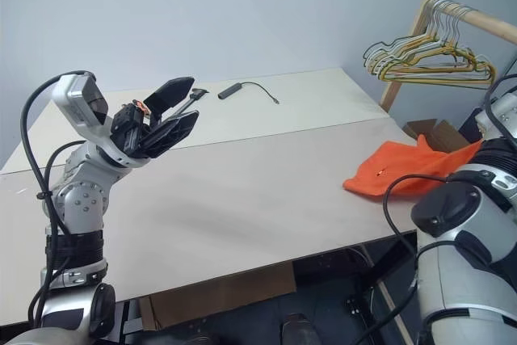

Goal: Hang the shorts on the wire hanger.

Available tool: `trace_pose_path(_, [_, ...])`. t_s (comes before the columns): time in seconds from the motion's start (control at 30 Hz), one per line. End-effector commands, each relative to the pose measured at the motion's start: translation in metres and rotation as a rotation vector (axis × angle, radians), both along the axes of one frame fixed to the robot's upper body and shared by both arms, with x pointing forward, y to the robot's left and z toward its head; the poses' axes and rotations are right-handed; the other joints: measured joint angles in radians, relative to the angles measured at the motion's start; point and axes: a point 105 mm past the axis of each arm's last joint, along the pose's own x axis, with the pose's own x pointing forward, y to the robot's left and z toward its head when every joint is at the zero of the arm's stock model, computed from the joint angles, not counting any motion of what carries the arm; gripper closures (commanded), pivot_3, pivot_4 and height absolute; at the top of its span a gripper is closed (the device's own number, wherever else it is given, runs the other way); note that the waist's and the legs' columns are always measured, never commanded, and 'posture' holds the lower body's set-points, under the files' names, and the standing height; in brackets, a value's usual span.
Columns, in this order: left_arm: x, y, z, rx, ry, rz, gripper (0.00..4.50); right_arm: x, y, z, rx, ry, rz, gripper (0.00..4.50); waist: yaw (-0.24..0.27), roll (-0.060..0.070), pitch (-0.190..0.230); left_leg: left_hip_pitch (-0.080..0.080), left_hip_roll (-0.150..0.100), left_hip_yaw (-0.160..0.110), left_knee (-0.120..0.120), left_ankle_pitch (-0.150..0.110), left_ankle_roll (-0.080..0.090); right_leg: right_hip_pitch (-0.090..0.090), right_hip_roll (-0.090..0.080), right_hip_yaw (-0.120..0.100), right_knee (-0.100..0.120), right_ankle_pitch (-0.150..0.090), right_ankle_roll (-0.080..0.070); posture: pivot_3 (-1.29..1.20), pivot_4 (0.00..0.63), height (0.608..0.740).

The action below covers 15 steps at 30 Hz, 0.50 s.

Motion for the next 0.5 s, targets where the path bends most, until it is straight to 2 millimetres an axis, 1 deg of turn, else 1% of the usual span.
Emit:
trace_pose_path(0.03, [-0.006,0.000,0.008,-0.001,-0.046,-0.005,0.03,0.000,-0.006,0.011,0.048,-0.075,-0.022,4.50,0.000,0.000,0.000,0.000,0.000,0.000,0.000,0.000,0.000,0.000,0.000,0.000,0.000,0.000,0.000,-0.07,0.000,0.740])
trace_pose_path(0.1, [-0.007,0.000,0.008,0.000,-0.046,-0.005,0.03,-0.002,-0.009,0.005,0.066,-0.060,-0.036,4.50,0.002,0.000,0.000,0.000,0.000,0.000,0.000,0.000,0.000,0.000,0.000,0.000,-0.001,0.000,0.000,-0.07,0.000,0.740])
trace_pose_path(0.27, [-0.008,0.000,0.007,-0.002,-0.045,-0.007,0.03,-0.005,-0.012,0.000,0.086,-0.051,-0.048,4.50,0.004,0.000,0.000,-0.001,0.000,0.000,0.000,0.000,0.000,0.002,0.002,0.003,-0.006,0.001,0.001,-0.07,0.000,0.740])
trace_pose_path(0.43, [-0.008,-0.002,0.007,-0.004,-0.047,-0.017,0.03,-0.006,-0.016,-0.002,0.044,-0.022,-0.055,4.50,0.004,0.000,0.000,-0.002,-0.002,0.000,0.000,-0.001,0.002,0.004,0.002,0.006,-0.012,0.003,0.004,-0.07,0.000,0.740])
trace_pose_path(0.5, [-0.008,-0.003,0.008,-0.007,-0.052,-0.027,0.00,-0.006,-0.017,-0.002,0.005,0.007,-0.051,3.81,0.004,0.000,0.000,-0.002,-0.002,0.001,0.000,-0.001,0.002,0.004,0.002,0.008,-0.012,0.003,0.005,-0.07,0.000,0.740])
